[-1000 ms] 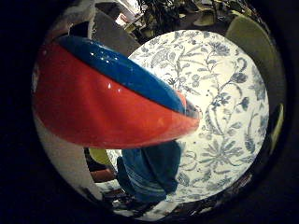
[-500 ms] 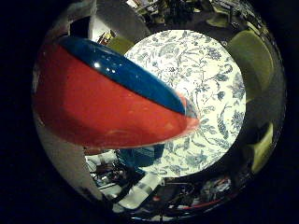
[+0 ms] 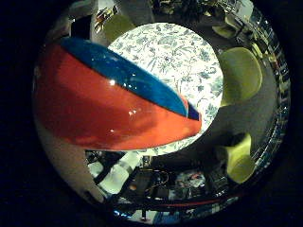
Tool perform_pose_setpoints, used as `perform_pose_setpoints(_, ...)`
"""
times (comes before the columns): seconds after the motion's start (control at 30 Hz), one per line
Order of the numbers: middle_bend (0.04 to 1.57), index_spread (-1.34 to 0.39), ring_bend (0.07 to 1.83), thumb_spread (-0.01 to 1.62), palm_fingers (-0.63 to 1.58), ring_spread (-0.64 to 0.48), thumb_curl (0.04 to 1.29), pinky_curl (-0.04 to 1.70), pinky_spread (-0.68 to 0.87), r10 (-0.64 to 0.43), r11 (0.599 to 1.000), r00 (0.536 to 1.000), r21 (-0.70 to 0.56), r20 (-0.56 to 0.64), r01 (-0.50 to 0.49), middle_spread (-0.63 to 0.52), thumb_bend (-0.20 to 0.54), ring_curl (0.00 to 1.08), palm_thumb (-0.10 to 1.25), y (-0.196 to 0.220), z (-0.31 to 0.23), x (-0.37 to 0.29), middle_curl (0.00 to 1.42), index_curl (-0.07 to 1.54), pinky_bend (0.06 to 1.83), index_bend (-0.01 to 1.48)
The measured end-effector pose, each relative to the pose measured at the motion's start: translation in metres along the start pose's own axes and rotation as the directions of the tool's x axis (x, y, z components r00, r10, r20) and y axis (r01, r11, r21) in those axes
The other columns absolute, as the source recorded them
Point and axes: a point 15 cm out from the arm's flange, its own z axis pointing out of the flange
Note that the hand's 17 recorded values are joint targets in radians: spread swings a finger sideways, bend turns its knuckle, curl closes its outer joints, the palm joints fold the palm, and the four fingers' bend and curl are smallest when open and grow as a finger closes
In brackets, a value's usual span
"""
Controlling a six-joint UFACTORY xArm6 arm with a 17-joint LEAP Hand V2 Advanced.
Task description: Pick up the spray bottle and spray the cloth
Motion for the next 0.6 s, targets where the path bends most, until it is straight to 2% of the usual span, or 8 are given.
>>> perform_pose_setpoints(0.13,1.38,-0.16,1.44,0.89,1.19,-0.17,0.76,1.31,-0.23,-0.058,0.995,0.993,-0.089,-0.1,0.049,-0.07,-0.017,0.64,1.02,0.002,0.013,-0.022,0.59,0.66,1.0,1.23)
perform_pose_setpoints(0.3,1.38,-0.16,1.44,0.9,1.19,-0.17,0.76,1.32,-0.23,-0.104,0.982,0.964,-0.179,-0.243,0.061,-0.07,-0.016,0.64,1.02,0.006,0.037,-0.038,0.59,0.66,0.99,1.23)
perform_pose_setpoints(0.6,1.38,-0.16,1.44,0.93,1.19,-0.17,0.76,1.32,-0.23,-0.197,0.96,0.853,-0.27,-0.483,0.069,-0.07,-0.014,0.64,1.01,0.006,0.1,-0.047,0.59,0.66,0.99,1.23)
